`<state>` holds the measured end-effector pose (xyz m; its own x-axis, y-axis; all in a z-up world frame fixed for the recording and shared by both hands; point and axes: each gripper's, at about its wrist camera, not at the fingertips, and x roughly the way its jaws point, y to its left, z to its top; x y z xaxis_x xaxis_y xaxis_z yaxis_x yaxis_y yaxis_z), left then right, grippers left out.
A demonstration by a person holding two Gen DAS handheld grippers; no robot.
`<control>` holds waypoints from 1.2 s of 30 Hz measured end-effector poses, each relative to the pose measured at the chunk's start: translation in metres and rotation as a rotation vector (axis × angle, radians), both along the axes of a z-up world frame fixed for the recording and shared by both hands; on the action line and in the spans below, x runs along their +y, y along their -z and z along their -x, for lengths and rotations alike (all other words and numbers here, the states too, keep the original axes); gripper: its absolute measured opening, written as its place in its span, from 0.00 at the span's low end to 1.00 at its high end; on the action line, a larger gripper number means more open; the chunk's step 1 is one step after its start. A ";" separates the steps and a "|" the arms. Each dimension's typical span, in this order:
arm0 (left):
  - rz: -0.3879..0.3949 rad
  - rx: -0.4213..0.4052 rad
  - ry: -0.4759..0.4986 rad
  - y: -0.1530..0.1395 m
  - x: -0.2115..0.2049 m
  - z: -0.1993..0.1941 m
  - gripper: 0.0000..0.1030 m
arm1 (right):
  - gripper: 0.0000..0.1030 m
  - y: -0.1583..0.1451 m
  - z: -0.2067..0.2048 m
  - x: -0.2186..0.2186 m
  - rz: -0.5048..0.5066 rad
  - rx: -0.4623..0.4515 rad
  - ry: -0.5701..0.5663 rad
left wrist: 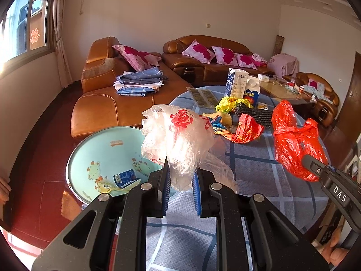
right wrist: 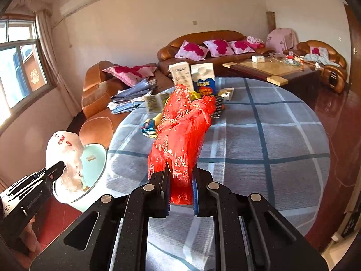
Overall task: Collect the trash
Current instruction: 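Carry the white bag with the left tool while the right carries the red bag to the bin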
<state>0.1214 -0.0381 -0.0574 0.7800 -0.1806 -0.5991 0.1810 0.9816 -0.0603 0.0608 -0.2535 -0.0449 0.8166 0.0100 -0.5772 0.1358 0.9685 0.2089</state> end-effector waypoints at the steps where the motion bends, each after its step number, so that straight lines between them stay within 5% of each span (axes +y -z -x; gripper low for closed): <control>1: 0.000 -0.001 -0.001 0.000 0.001 0.000 0.16 | 0.15 -0.001 0.000 0.002 0.001 -0.001 -0.003; 36: 0.043 -0.008 -0.117 -0.002 0.062 0.012 0.16 | 0.15 -0.012 -0.005 0.084 0.052 -0.025 -0.189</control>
